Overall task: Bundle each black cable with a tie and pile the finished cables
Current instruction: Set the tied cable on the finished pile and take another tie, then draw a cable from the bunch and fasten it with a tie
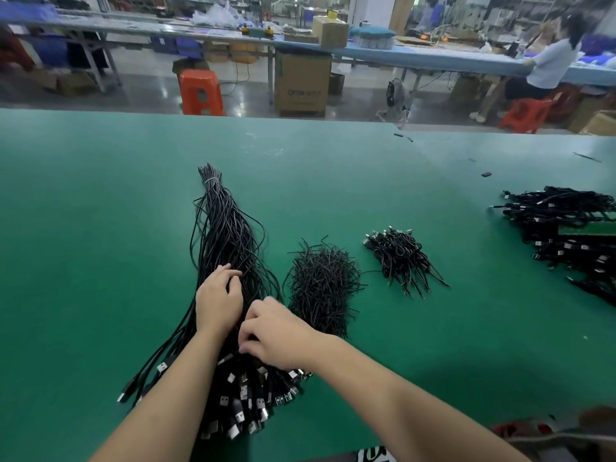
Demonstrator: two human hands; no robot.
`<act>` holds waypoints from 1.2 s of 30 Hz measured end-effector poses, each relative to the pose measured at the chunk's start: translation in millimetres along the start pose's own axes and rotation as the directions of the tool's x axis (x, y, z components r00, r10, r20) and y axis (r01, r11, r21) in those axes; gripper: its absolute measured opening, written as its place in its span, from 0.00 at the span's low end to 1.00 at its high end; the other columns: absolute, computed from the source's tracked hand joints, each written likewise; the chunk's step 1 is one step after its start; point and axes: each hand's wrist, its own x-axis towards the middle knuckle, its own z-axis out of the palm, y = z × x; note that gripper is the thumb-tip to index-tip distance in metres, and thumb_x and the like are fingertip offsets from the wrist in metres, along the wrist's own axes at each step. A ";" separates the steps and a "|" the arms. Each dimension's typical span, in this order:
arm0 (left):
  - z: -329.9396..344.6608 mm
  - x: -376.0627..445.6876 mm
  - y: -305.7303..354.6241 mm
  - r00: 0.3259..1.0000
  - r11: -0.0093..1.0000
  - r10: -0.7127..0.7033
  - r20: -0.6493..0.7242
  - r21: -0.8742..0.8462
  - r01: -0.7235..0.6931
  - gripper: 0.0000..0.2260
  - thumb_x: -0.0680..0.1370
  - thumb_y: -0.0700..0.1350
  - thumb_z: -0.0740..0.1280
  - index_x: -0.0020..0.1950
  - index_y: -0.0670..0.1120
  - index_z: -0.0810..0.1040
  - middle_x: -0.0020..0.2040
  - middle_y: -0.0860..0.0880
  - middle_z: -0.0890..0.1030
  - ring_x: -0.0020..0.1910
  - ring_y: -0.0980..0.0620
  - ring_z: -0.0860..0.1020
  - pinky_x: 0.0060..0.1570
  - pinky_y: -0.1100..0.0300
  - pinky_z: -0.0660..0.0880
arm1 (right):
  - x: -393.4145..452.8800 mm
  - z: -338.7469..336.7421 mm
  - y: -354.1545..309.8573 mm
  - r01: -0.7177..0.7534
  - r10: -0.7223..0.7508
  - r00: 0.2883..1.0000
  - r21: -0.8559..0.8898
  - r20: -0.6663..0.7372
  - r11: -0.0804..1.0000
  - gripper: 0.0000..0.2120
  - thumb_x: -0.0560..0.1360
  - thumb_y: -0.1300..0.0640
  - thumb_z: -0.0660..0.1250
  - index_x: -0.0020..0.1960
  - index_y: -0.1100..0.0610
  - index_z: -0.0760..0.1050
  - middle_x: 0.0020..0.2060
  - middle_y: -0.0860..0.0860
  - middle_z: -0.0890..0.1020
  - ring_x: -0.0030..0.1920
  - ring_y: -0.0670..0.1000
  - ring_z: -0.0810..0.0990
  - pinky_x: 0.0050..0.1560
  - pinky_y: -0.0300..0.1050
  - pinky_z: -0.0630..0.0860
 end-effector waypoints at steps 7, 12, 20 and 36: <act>-6.6 -3.8 -0.2 1.000 0.994 -0.025 -0.009 -0.105 0.024 0.12 0.81 0.42 0.62 0.61 0.46 0.82 0.68 0.46 0.78 0.70 0.48 0.72 0.70 0.52 0.66 | -14.6 -28.5 13.5 0.004 0.422 0.905 0.994 -0.051 0.111 0.13 0.84 0.53 0.58 0.56 0.62 0.75 0.43 0.51 0.85 0.49 0.46 0.84 0.58 0.45 0.77; -3.1 -17.1 5.6 0.968 0.949 0.249 0.040 0.189 -0.252 0.22 0.81 0.48 0.57 0.76 0.51 0.70 0.76 0.41 0.67 0.73 0.42 0.65 0.74 0.45 0.60 | -28.2 -46.8 19.1 0.336 0.518 0.852 0.839 -0.077 -0.427 0.08 0.85 0.58 0.57 0.51 0.61 0.72 0.36 0.55 0.78 0.44 0.56 0.82 0.59 0.53 0.80; 1.6 -17.0 22.4 0.777 0.719 0.625 0.067 0.338 -0.608 0.19 0.80 0.52 0.60 0.67 0.45 0.78 0.70 0.44 0.75 0.74 0.44 0.68 0.75 0.43 0.60 | -45.8 -46.0 22.9 0.310 0.513 0.855 0.869 -0.078 -0.385 0.09 0.85 0.58 0.58 0.50 0.61 0.72 0.34 0.53 0.74 0.37 0.54 0.78 0.60 0.55 0.80; -32.2 -57.2 117.0 0.561 0.905 0.100 0.822 0.160 -0.394 0.16 0.83 0.57 0.59 0.42 0.52 0.79 0.29 0.53 0.76 0.26 0.55 0.75 0.32 0.60 0.73 | -71.0 -79.1 77.7 0.372 0.658 0.696 0.928 -0.287 0.012 0.08 0.77 0.56 0.69 0.48 0.57 0.86 0.45 0.53 0.85 0.45 0.49 0.82 0.52 0.44 0.80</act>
